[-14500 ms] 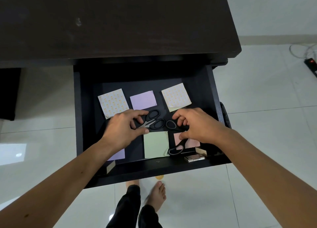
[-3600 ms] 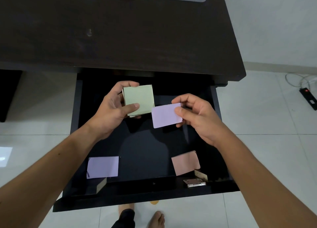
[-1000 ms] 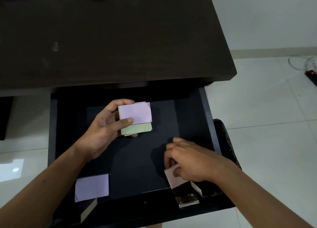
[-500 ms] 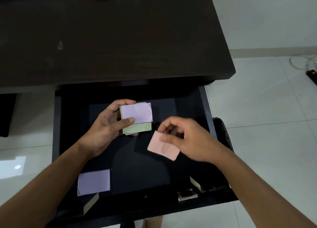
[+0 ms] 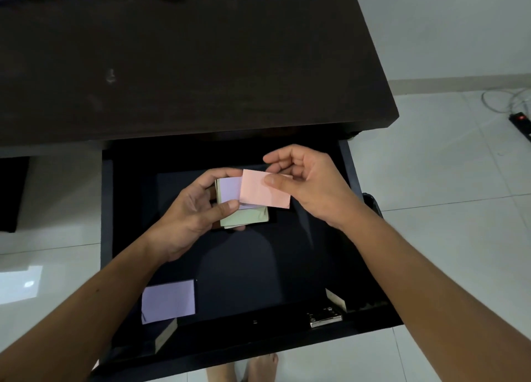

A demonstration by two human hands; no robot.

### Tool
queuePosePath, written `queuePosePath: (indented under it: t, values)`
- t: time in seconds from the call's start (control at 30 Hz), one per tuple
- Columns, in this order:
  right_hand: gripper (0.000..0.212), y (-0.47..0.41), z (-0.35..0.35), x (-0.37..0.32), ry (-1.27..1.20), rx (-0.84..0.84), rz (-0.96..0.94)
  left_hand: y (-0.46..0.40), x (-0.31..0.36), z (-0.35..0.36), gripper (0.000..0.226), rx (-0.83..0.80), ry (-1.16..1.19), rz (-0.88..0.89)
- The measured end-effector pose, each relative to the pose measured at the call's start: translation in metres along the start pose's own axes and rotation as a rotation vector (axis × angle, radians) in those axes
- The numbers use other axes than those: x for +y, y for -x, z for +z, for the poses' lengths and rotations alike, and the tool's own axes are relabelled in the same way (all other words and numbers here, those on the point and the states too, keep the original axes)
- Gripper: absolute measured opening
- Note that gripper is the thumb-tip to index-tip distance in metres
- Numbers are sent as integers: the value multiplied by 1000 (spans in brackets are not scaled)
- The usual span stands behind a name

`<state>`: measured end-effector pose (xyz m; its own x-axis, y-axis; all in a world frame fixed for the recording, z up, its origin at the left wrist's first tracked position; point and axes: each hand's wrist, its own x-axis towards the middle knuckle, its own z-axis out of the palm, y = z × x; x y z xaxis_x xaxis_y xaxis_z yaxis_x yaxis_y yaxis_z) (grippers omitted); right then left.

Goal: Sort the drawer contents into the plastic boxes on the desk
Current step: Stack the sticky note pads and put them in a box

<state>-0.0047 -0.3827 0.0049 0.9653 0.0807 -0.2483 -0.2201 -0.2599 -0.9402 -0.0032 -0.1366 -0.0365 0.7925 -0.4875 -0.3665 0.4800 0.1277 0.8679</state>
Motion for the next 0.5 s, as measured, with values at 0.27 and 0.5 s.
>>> queuePosePath:
  t: [0.27,0.5]
  values:
    - [34,-2,12,1,33,109,-58,0,2,2,71,-52,15,28]
    - [37,4,25,4,79,148,-81,7,1,2,68,-59,-31,47]
